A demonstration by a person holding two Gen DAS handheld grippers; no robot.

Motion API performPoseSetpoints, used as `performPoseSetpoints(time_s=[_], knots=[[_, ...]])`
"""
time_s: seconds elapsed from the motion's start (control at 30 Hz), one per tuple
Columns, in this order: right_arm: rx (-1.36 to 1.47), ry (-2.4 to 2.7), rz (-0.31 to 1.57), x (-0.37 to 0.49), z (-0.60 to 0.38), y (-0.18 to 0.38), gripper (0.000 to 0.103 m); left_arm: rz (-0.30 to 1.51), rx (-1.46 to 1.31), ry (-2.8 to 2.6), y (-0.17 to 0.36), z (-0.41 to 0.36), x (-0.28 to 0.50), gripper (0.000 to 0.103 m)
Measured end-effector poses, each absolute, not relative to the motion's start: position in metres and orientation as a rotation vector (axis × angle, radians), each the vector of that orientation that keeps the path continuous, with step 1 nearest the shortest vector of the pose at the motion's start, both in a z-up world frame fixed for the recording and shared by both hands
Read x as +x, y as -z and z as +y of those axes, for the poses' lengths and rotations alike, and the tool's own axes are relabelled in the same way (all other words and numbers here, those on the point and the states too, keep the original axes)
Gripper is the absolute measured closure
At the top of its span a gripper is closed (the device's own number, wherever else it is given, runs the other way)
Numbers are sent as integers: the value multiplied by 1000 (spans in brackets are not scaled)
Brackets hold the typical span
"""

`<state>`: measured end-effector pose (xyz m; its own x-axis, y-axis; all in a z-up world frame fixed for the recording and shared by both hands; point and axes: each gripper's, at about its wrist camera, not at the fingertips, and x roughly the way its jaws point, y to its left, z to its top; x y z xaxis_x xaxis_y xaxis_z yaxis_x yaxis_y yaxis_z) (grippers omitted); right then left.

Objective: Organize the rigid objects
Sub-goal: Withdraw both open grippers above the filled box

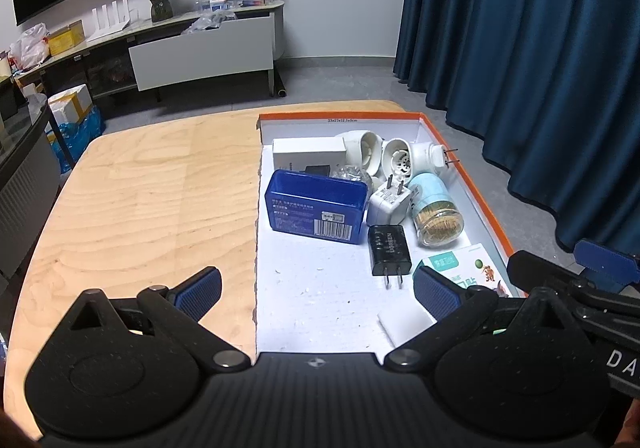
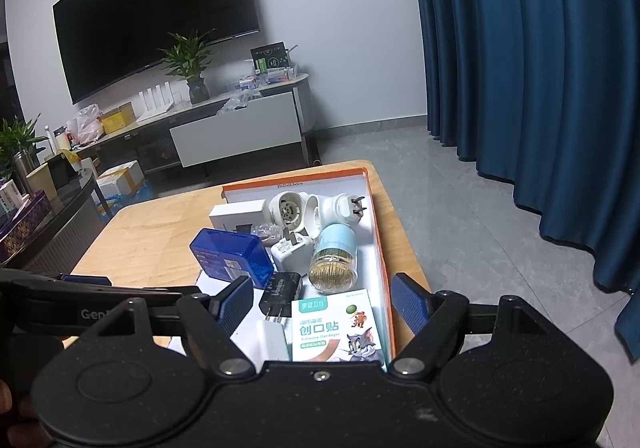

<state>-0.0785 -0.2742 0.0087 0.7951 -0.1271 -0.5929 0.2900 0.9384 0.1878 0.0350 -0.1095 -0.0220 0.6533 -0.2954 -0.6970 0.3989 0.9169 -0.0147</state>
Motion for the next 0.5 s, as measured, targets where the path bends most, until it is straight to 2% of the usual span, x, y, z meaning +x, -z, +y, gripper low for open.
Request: performPoseSetpoints(time_s=[0.5], knots=[[288,220,635,-73,-275,0,13,785,150,384,28,-110,40,0]])
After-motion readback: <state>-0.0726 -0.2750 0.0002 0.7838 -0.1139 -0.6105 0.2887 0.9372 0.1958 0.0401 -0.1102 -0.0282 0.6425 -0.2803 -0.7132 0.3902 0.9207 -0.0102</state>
